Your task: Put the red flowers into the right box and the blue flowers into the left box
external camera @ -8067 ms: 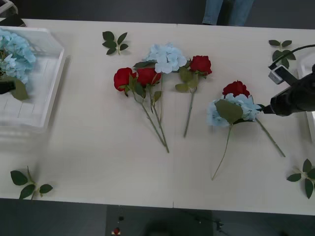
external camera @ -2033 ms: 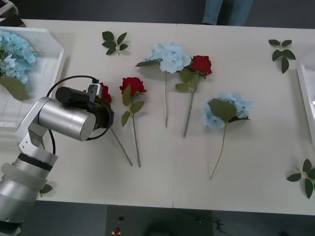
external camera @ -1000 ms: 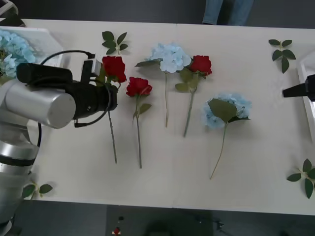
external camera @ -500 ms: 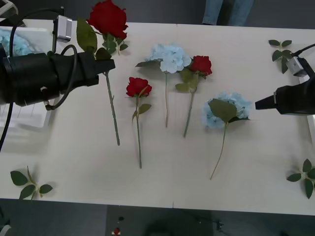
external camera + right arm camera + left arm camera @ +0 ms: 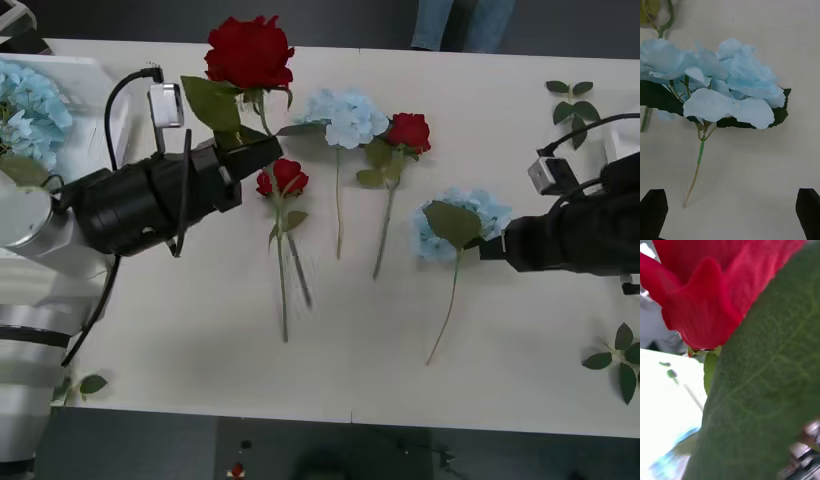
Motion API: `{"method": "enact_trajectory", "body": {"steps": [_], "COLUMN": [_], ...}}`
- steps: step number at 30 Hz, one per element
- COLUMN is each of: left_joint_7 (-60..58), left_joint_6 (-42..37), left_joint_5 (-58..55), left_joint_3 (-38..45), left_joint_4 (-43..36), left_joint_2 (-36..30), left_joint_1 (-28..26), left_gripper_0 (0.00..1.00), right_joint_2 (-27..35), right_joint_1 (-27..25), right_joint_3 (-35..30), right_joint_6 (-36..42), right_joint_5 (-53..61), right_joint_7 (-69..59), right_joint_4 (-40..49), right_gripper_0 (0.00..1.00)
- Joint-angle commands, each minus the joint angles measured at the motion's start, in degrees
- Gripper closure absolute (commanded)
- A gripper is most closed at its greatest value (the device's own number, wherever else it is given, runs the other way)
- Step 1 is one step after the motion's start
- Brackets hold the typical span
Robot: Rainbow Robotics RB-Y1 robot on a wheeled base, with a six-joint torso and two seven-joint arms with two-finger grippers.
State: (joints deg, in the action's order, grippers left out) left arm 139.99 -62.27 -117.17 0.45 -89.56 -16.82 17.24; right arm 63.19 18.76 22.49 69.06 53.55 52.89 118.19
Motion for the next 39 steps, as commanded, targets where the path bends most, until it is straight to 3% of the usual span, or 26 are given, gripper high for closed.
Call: {"method": "enact_trajectory", "body": {"steps": [1,5,16,28,32,39], "left_joint_7": [11.3,12.8,13.8,13.8,13.8,13.8], "left_joint_6": [4.4,8.9,17.1,18.2,18.4,18.5], "left_joint_5": [-6.2,-12.6,-13.5,-13.0,-13.0,-13.0], "left_joint_3": [-5.7,-10.9,-15.1,-15.7,-15.6,-15.7], "left_joint_4": [0.4,2.0,2.2,2.2,2.2,2.2], "left_joint_2": [1.9,3.5,5.7,5.7,5.7,5.7], "left_joint_1": [-1.2,-1.4,-1.1,-0.7,-0.7,-0.7], "left_gripper_0": [1.0,1.0,1.0,1.0,1.0,1.0], "right_joint_2": [-4.9,-8.1,-16.8,-21.7,-18.5,-7.8], "right_joint_1": [-0.2,0.3,4.0,7.3,7.8,4.3], "right_joint_3": [0.5,3.6,8.8,10.6,10.1,2.7], "right_joint_6": [2.2,2.1,1.4,-0.3,-0.9,-2.1], "right_joint_5": [-4.2,-9.2,-17.5,-21.3,-17.9,-1.5], "right_joint_7": [-8.5,-12.4,-17.2,-17.5,-16.8,-9.0], "right_joint_4": [2.1,0.9,-8.0,-15.4,-12.9,-3.1], "right_gripper_0": [0.0,0.0,0.0,0.0,0.0,0.0]}}
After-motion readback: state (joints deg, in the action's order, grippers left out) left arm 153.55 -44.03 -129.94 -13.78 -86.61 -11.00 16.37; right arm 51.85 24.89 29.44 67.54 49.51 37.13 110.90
